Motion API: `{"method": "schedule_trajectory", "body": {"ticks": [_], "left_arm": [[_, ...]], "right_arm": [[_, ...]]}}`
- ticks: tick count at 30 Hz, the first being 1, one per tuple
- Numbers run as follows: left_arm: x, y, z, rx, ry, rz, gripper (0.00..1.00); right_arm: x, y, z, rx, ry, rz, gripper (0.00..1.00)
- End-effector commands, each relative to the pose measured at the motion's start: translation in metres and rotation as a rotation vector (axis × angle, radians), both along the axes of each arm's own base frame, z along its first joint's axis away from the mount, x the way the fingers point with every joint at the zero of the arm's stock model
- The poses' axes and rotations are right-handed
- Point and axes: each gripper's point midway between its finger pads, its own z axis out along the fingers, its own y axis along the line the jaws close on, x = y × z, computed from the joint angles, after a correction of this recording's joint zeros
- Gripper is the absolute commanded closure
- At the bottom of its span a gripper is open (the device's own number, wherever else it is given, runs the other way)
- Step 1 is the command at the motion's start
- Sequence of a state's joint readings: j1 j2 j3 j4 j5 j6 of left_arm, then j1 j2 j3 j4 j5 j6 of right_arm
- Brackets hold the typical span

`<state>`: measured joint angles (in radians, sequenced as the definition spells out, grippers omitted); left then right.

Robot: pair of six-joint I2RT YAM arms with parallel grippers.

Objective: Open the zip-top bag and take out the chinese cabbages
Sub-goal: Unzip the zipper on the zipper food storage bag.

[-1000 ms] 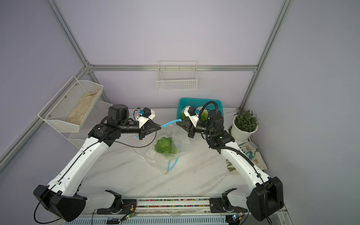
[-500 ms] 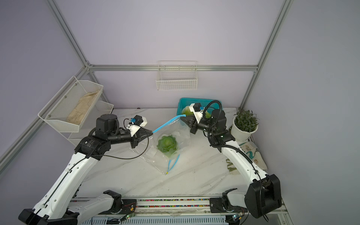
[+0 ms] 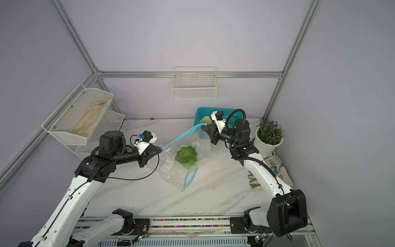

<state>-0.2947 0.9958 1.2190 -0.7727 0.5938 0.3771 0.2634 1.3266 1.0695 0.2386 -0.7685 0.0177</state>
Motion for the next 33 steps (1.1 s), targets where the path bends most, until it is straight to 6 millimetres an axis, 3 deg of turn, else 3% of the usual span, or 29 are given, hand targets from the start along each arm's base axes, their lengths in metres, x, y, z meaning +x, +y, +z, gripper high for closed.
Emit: {"method": "schedule_trajectory", "body": {"ticks": [1,8,11,13,15,17,20,25,28,33], "left_arm": [[0.003,0.001,-0.003,0.0,0.009,-0.002,0.91],[0.022,-0.02,0.006,-0.029,0.021,-0.089,0.91],[0.025,-0.028,0.005,-0.034,0.035,-0.114,0.91],[0.027,-0.032,0.003,-0.034,0.044,-0.115,0.91],[0.029,-0.034,0.003,-0.037,0.046,-0.115,0.91],[0.03,-0.038,0.004,-0.05,0.045,-0.125,0.91],[0.031,-0.043,0.005,-0.057,0.043,-0.141,0.91],[0.032,-0.048,0.006,-0.057,0.039,-0.16,0.91],[0.03,-0.052,0.005,-0.064,0.043,-0.179,0.91],[0.025,-0.057,0.006,-0.071,0.038,-0.198,0.91]], "right_arm": [[0.012,-0.006,0.001,-0.007,-0.019,-0.027,1.0],[0.015,-0.009,-0.008,-0.021,0.013,-0.056,0.97],[0.02,-0.025,-0.002,0.017,0.049,-0.184,0.52],[0.017,-0.04,0.001,0.102,0.146,-0.281,0.36],[0.006,-0.052,0.001,0.181,0.249,-0.348,0.28],[-0.01,-0.06,-0.003,0.254,0.343,-0.397,0.27],[-0.034,-0.055,-0.007,0.339,0.472,-0.412,0.27],[-0.058,-0.004,-0.002,0.437,0.67,-0.282,0.37],[-0.057,0.021,-0.005,0.458,0.758,-0.234,0.39],[-0.043,0.033,-0.017,0.507,0.862,-0.246,0.48]]}}
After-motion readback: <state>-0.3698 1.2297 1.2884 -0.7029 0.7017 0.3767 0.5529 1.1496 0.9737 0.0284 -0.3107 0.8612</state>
